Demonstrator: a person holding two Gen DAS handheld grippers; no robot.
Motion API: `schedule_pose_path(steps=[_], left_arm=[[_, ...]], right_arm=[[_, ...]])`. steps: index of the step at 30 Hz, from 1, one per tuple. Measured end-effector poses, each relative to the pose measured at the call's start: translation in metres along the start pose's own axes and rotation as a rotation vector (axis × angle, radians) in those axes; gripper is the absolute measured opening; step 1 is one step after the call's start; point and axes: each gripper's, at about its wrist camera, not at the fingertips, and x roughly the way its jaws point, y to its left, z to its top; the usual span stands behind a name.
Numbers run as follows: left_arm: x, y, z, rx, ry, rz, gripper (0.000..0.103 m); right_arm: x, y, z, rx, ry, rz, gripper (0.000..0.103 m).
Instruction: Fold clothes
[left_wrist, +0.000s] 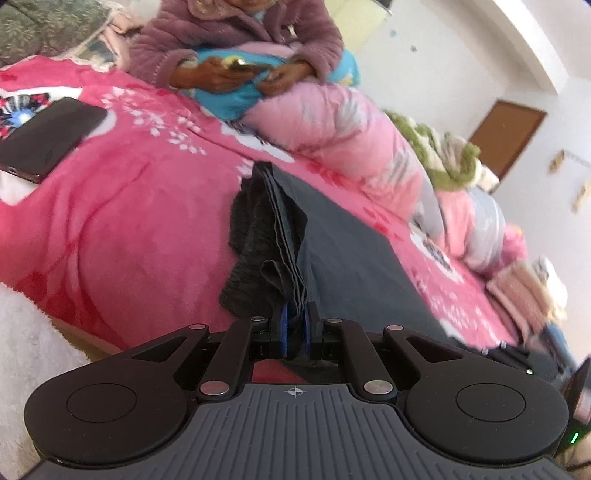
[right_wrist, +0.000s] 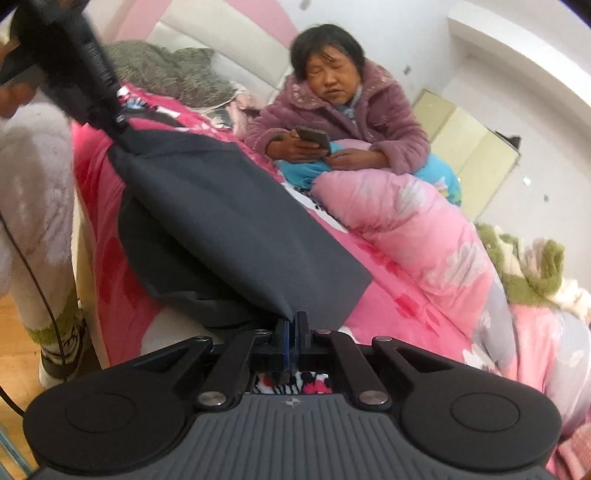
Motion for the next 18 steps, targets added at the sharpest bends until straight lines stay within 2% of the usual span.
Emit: schedule_pose_path(steps=[10,14,18], left_arm=[[-0.004,0.006,-0.005,0.001,0.032,-0.008,0.012],[-0.007,0.009,-0.003,-0.014,0.023,-0.002,0.013],[-0.008,0.006,-0.002,-0.007,0.011,0.001,0.013]], right_arm=[[-0.011,-0.073,-0.017,0.492,0.008,0.212,0.004],[-0.012,-0.099,-0.02,0.662,-0.027,0.263,0.004],[0.0,-0.092,-0.01,0.662,-0.03,0.279,0.004]])
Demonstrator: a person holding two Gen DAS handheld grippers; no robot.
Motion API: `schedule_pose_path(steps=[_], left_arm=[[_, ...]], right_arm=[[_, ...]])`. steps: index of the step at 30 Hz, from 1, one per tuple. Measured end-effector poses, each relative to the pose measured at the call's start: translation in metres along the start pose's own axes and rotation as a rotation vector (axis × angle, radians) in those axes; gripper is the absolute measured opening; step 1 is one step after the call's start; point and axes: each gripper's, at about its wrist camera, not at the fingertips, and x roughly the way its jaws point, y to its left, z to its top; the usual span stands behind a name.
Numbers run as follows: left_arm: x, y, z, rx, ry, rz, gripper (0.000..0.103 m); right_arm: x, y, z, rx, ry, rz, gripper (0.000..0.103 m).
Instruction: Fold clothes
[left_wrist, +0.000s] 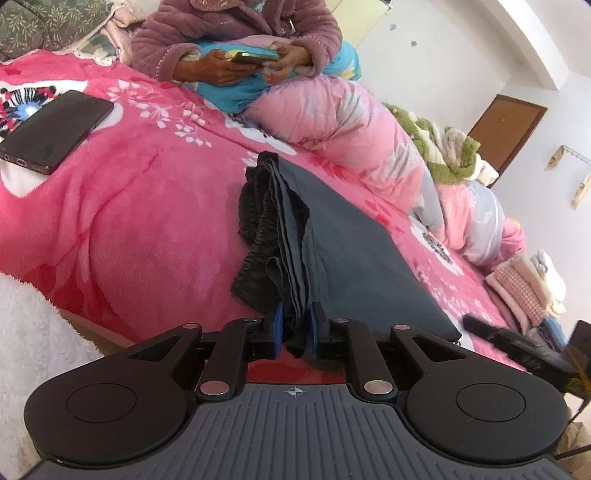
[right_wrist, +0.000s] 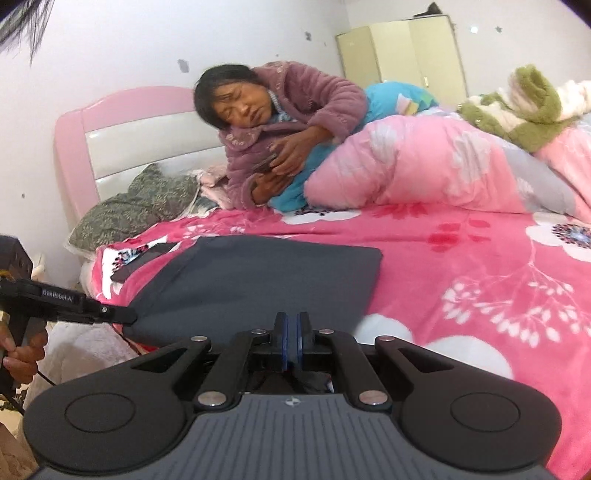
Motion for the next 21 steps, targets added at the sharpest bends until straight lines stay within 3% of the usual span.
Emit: schedule_pose_path(steps=[4,7,10,12,17,21], left_arm=[[-0.003,0.001,0.0,-0.002,0.006,0.015,0.017],[-0.013,0.0,0.004,0.014,-0.037,0.036,0.019],[-0.028,-0.004,0.008,0.043,-0.136,0.006,0.02],[-0.03,-0.015,0.008,0.101,-0.16,-0.023,0.026],[-0.008,-0.066,-0.01,0.406,-0.1,0.001,0.027],[0.007,-0.088,-0.023,0.533,-0.104,0.001,0.027]], right_arm=[[0.017,0.001,-0.009,0.046,0.063,-0.007,0.005],[0.026,-0.001,-0.016,0.097,0.106,-0.011,0.005],[0.004,-0.002,-0.015,0.174,0.032,0.077,0.006],[0.0,-0.002,-0.02,0.223,0.047,0.132,0.016],[0.034,0.012,-0.046,0.269,0.187,0.112,0.017],[0.053,0.016,-0.048,0.314,0.177,0.119,0.017]])
